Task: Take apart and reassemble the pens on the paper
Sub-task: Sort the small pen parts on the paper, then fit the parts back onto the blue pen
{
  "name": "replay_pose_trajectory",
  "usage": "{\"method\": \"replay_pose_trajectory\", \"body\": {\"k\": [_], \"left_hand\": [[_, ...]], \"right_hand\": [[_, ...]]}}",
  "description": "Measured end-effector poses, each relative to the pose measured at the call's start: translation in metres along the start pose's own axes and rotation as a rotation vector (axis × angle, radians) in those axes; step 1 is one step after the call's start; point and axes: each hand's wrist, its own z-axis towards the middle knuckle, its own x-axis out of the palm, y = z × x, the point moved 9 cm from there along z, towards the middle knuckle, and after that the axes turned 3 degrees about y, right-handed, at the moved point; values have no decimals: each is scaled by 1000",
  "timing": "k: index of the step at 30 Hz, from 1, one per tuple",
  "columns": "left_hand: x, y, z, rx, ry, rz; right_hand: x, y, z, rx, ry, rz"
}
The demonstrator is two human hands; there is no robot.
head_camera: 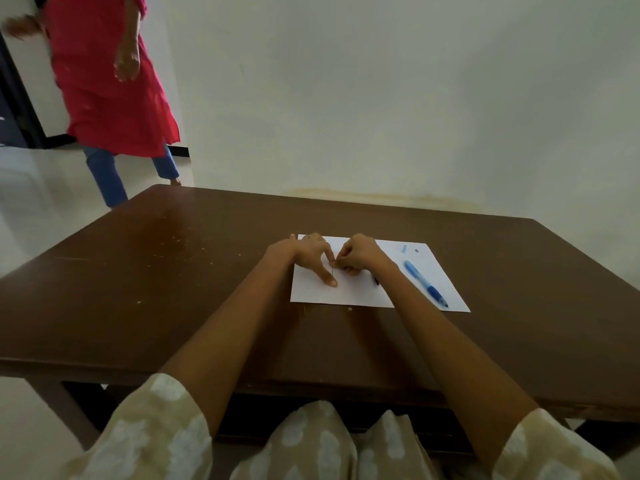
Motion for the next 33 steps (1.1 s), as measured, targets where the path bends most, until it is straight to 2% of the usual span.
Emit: {"method": "replay_pose_trajectory", "body": {"k": [7,14,19,22,25,27,29,31,33], "left_hand": [[3,5,2,24,-43,-56],[9,11,3,74,-153,-179],[6,9,-1,78,-162,-199],[-1,5,-8,79,-225,-234],[-16,-4,-17,110,-359,-394],[-30,-15,-22,132,-488,-548],[-40,-31,-23,112,-603,-605],[-43,-54,-16,55,-646,-581],[-37,-80,-2,2,-617,-560]], "right_hand": [[0,-9,2,49,27,125],[13,-9,-6,164,148,224],[13,-10,-8,207,120,249],[5,-13,-14,214,102,310],[-19,-22,-24,182,29,513],[-43,-35,-31,160,-66,632],[-68,-55,-39,157,-176,699],[-89,-79,-47,183,-279,737],[-103,-104,-52,217,-370,807]]}}
